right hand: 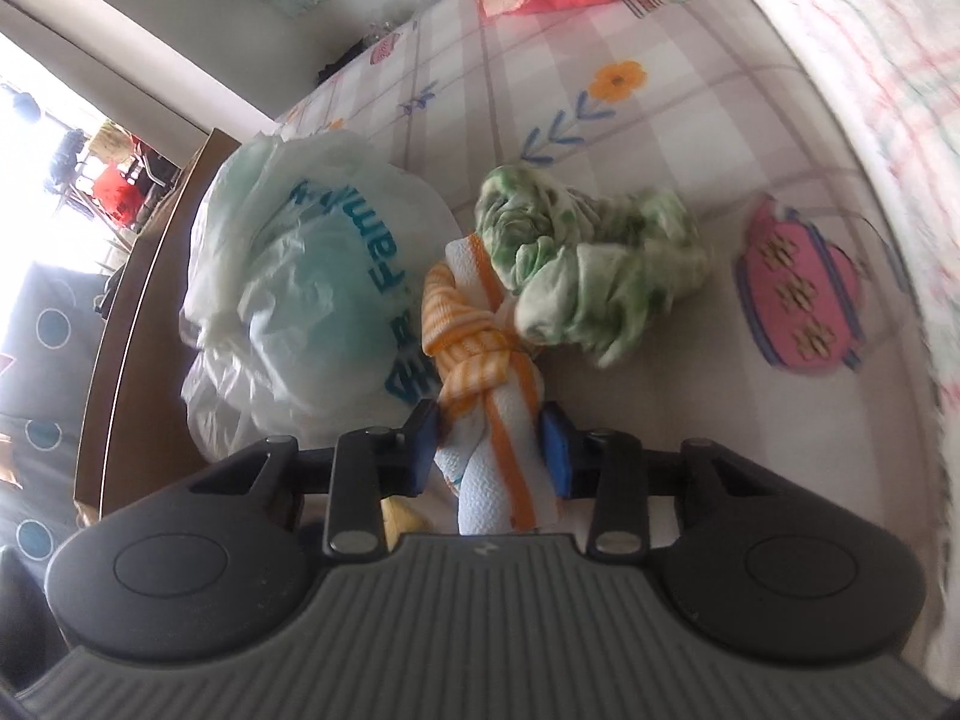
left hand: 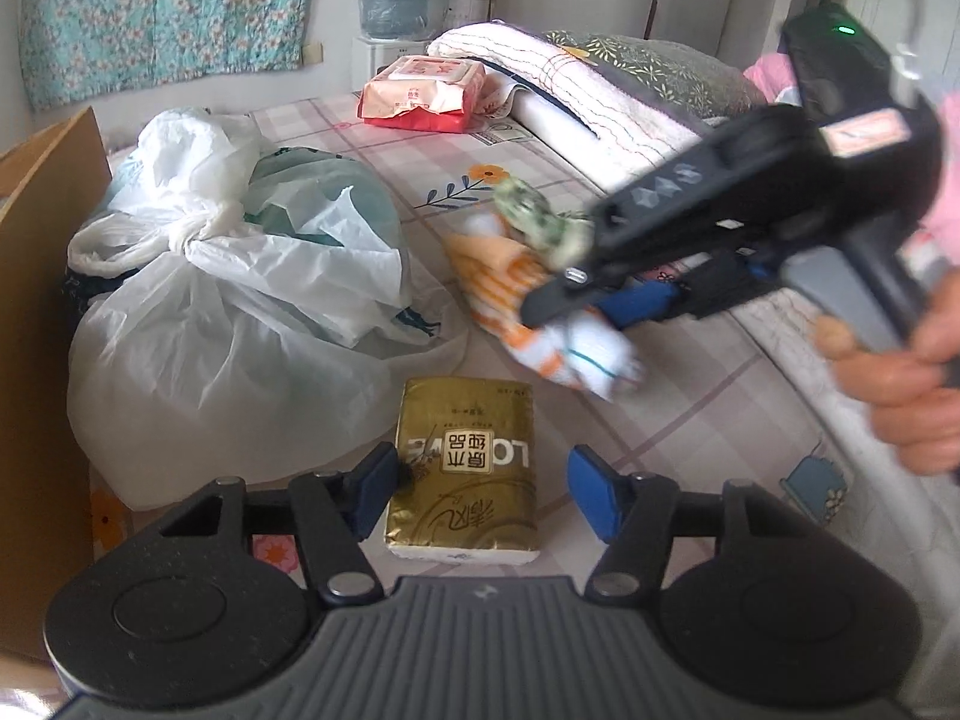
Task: Organize soft objects
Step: 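Reach the right tool to the orange-striped rolled towel and grasp it, then lift the striped towel with the right tool while the left tool grips it too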
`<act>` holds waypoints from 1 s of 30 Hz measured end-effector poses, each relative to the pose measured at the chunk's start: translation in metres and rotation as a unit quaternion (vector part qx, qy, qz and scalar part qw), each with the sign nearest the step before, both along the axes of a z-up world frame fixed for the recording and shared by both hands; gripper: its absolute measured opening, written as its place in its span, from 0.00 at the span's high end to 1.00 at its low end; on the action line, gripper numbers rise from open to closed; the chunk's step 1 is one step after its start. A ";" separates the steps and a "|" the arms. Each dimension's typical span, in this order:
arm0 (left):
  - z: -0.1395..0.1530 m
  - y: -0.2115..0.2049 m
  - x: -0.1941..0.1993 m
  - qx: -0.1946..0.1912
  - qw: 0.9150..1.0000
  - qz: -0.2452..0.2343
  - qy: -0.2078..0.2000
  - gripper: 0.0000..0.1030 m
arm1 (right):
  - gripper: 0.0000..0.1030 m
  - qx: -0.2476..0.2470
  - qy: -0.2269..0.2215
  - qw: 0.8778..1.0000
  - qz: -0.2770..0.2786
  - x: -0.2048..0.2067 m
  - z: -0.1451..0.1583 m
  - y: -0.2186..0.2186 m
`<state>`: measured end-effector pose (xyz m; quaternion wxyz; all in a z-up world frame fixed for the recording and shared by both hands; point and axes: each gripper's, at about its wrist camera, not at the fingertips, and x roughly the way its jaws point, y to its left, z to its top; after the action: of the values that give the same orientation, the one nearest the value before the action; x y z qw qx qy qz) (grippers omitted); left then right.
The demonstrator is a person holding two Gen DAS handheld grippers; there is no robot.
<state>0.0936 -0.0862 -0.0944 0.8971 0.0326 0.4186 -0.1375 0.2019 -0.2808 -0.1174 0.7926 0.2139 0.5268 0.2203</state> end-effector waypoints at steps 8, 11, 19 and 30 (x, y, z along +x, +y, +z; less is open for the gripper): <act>0.005 0.005 -0.009 -0.017 1.000 -0.005 -0.009 0.38 | 0.66 0.033 0.061 0.997 -0.032 -0.056 -0.008 -0.037; 0.013 0.006 -0.019 -0.036 0.999 -0.010 -0.022 0.37 | 0.63 0.056 0.084 0.994 -0.047 -0.074 -0.014 -0.046; 0.021 -0.010 -0.032 -0.071 0.996 -0.054 -0.032 0.37 | 0.56 0.073 0.076 0.993 -0.058 -0.083 -0.005 -0.054; 0.003 -0.040 -0.018 -0.077 0.993 -0.087 0.018 0.42 | 0.42 0.057 0.050 0.996 -0.051 -0.063 -0.011 -0.046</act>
<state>0.0757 -0.1258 -0.0914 0.8739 -0.0022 0.4183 -0.2476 0.1391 -0.3272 -0.1280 0.7617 0.2960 0.5411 0.1983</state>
